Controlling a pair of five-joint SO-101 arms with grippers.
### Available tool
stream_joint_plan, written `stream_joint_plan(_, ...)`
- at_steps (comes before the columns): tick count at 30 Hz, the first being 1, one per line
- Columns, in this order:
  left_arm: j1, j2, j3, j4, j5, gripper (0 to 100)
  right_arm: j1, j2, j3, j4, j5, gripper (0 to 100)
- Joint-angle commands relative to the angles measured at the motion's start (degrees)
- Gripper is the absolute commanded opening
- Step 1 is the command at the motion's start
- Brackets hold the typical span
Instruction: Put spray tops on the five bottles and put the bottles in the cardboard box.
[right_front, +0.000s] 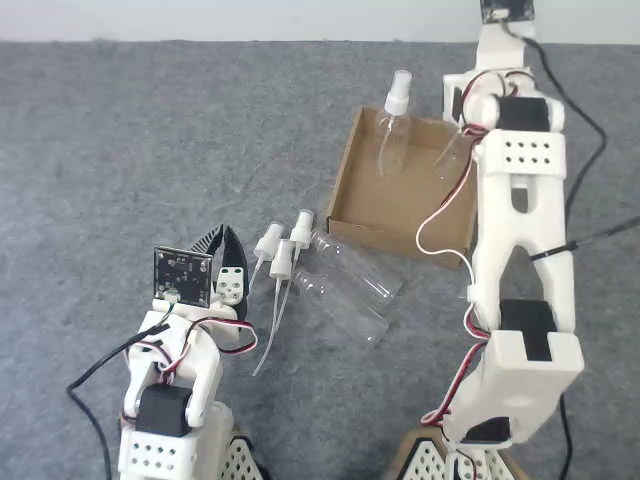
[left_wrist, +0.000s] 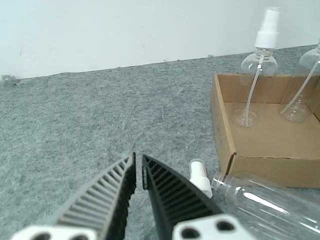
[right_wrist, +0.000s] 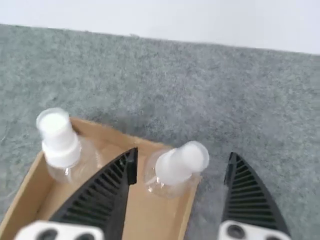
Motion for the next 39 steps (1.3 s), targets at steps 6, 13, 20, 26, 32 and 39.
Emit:
stream_joint_plan(6,0.09,-0.79,-1.10,-1.58,0.26,1,-7.87,-15.08,-4.40,16.57,0.70,22.5)
stream_joint_plan(13,0.00,-0.79,-1.10,-1.58,0.26,1,-15.43,-18.86,-4.31,35.82,1.23,22.5)
stream_joint_plan(20,0.00,-0.79,-1.10,-1.58,0.26,1,-24.31,-18.42,5.54,38.90,9.76,22.5)
stream_joint_plan(26,0.09,-0.79,-1.10,-1.58,0.26,1,-31.43,-18.95,23.74,27.82,10.73,22.5)
stream_joint_plan(32,0.09,-0.79,-1.10,-1.58,0.26,1,-31.78,-19.03,38.33,12.26,10.73,22.1)
stream_joint_plan(39,0.09,-0.79,-1.10,-1.58,0.26,1,-31.87,-18.59,42.11,8.04,11.08,22.1)
